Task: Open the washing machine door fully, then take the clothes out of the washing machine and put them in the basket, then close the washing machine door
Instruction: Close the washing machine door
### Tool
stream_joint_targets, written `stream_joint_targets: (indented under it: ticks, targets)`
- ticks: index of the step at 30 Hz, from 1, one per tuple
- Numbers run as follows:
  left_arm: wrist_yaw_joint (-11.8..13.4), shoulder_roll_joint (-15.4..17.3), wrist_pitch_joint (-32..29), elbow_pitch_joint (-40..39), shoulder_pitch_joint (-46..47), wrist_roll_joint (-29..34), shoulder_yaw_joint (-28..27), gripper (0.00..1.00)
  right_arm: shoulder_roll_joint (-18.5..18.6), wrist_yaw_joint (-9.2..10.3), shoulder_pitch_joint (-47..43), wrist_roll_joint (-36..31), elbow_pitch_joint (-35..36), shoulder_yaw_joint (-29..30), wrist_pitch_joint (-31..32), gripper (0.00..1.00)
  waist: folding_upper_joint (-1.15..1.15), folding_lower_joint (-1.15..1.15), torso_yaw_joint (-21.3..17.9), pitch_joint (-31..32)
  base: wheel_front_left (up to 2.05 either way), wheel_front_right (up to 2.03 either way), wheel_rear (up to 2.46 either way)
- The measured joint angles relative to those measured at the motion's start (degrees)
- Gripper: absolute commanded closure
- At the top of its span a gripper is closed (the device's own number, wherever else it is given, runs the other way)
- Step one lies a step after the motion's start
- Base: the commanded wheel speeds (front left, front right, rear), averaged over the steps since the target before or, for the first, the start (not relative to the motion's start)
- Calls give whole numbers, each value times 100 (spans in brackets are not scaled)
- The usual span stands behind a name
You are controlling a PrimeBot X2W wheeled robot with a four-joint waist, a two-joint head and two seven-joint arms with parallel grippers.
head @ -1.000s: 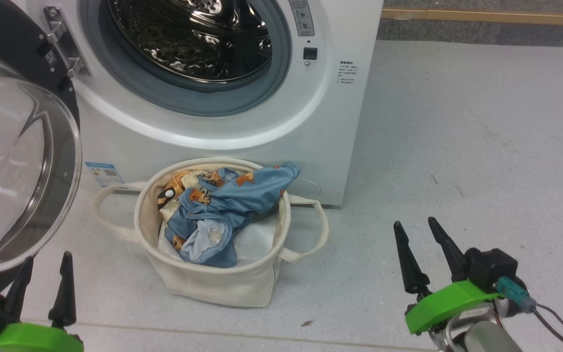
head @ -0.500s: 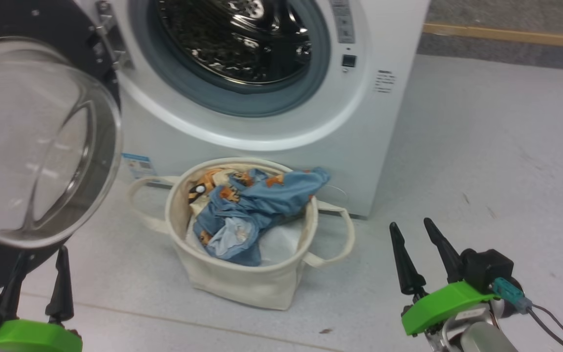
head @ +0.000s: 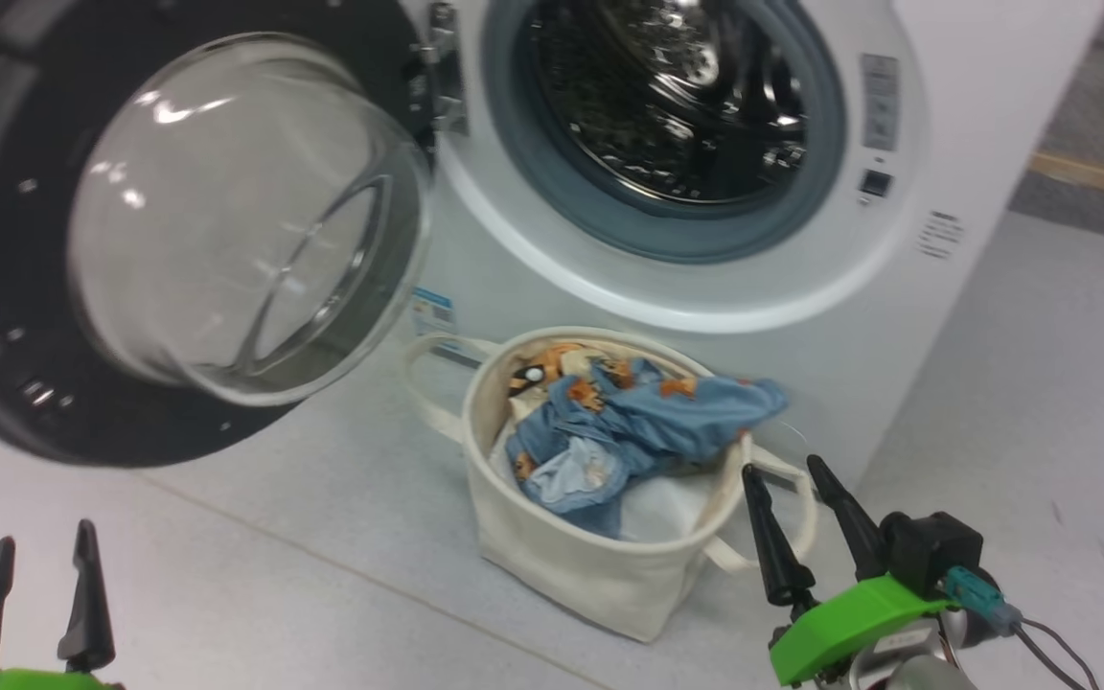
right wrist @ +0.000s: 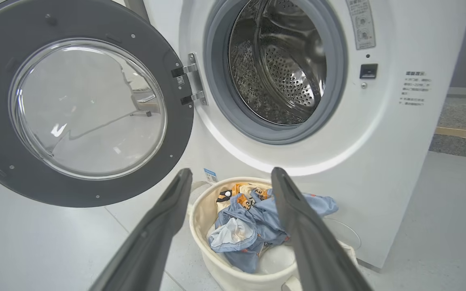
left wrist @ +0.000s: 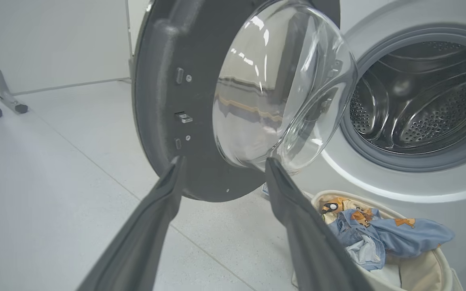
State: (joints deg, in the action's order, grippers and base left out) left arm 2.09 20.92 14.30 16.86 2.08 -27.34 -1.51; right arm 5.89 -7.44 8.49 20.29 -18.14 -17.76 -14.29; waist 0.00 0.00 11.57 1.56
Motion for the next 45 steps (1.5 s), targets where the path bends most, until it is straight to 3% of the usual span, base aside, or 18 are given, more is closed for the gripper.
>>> stream_joint_targets:
  ticks: [16,29,30,31,34,38,45]
  targets:
    - [193,-3,-35,-167,-141,-183,-141,0,-14,0,2,-1,4,-68,0,0,0,0,1234,47,0,0,0]
    - [192,-86,-32,-131,-64,-371,-249,0,-5,0,57,-1,-20,-156,0,0,0,0,1348,-136,0,0,0]
    - [189,-85,-31,-124,-65,-392,-264,53,-5,0,57,-1,-23,-159,0,0,0,0,1339,-138,0,0,0]
    - [181,-85,-31,-114,-64,-434,-291,100,-3,0,56,-2,-29,-166,-1,0,0,0,1330,-139,0,0,0]
    - [21,-87,-60,-68,-40,-746,-453,100,10,0,56,-1,-41,-191,0,0,0,0,1304,-168,0,0,0]
    - [-565,-86,-599,82,480,-1961,-881,100,130,0,75,-11,-55,-203,0,0,0,0,1305,-334,0,0,0]
    - [-825,222,-1759,694,1700,-3632,-1433,100,323,0,378,-40,-63,-288,0,0,0,0,1305,-661,0,0,0]
